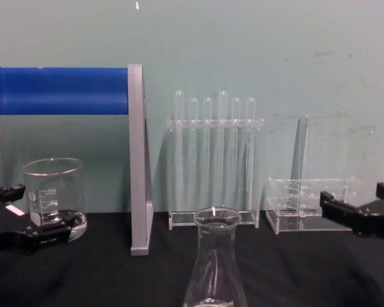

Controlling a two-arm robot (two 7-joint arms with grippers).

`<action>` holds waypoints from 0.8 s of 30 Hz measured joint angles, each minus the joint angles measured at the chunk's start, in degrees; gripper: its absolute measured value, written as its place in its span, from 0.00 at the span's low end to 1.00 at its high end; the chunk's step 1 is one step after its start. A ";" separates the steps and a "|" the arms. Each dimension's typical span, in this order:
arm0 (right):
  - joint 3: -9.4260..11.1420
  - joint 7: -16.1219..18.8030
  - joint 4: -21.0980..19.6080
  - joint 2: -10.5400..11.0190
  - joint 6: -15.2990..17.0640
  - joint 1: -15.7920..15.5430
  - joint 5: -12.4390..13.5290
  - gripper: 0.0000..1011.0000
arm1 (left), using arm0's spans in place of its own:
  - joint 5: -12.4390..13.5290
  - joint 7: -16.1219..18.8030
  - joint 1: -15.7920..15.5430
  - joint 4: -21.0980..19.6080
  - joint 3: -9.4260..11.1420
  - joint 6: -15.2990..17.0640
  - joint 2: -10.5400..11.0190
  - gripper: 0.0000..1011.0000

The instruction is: Grasp the erlenmeyer flask with one hand, shake it three times, then place it back.

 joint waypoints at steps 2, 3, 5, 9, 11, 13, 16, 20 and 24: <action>0.11 -0.42 0.92 -0.47 0.25 0.33 -0.73 0.99 | 0.00 0.00 0.00 0.00 0.00 0.00 0.00 0.99; 0.18 -0.56 1.35 -0.67 0.35 0.46 -1.19 0.99 | 0.00 0.00 0.00 0.00 0.00 0.00 0.00 0.99; 0.23 -0.68 1.90 -0.96 0.46 0.62 -1.91 0.99 | 0.00 0.00 0.00 0.00 0.00 0.00 0.00 0.99; 0.37 -0.66 2.36 -1.24 0.55 0.68 -2.59 0.99 | 0.00 0.00 0.00 0.00 0.00 0.00 0.00 0.99; 0.46 -0.54 2.61 -1.38 0.62 0.71 -3.08 0.99 | 0.00 0.00 0.00 0.00 0.00 0.00 0.00 0.99; 0.47 -0.50 2.63 -1.39 0.64 0.71 -3.11 0.99 | 0.00 0.00 0.00 0.00 0.00 0.00 0.00 0.99; 0.45 -0.48 2.62 -1.38 0.65 0.71 -3.10 0.99 | 0.00 0.00 0.00 0.00 0.00 0.00 0.00 0.99; 0.42 -0.45 2.55 -1.33 0.66 0.71 -3.02 0.99 | 0.00 0.00 0.00 0.00 0.00 0.00 0.00 0.99; 0.40 -0.44 2.48 -1.29 0.66 0.70 -2.96 0.99 | 0.00 0.00 0.00 0.00 0.00 0.00 0.00 0.99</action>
